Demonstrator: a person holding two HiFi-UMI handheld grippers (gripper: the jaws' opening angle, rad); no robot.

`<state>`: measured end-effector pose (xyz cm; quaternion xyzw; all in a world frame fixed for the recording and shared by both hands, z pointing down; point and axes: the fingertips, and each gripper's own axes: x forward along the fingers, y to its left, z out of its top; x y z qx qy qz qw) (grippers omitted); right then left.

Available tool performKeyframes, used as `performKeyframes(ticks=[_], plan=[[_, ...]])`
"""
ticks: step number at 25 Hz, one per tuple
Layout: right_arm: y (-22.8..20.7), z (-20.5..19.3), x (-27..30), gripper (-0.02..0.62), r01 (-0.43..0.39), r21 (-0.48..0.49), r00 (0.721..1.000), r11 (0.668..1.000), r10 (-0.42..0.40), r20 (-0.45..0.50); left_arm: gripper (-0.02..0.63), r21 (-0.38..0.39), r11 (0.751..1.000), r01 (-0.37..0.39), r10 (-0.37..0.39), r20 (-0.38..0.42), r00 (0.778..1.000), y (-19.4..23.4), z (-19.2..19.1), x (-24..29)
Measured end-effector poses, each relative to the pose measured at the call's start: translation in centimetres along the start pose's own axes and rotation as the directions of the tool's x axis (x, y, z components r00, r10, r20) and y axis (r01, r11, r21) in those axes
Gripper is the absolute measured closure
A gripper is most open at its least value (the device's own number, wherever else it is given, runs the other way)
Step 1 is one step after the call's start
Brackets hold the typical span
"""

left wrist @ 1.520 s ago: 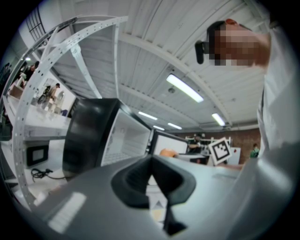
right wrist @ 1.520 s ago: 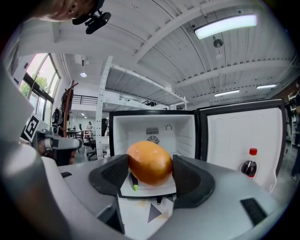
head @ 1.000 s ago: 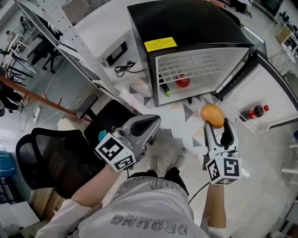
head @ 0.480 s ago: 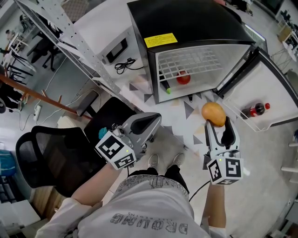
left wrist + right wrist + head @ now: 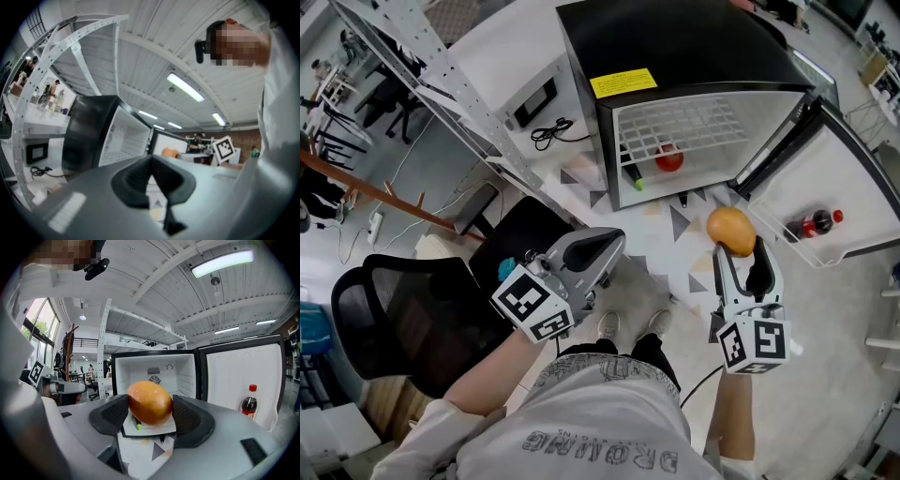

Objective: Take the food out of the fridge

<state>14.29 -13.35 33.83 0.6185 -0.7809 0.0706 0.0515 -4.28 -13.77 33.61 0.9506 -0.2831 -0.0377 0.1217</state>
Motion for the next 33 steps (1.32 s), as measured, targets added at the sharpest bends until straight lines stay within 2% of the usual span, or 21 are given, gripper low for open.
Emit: performKeyframes(ticks=[33], plan=[[-0.63, 0.19, 0.74, 0.316, 0.0, -0.01, 1.0, 1.0, 0.0, 0.002, 0.601, 0.004, 1.0, -0.001, 0.001, 0.006, 1.0, 0.48, 0.29, 0.84]])
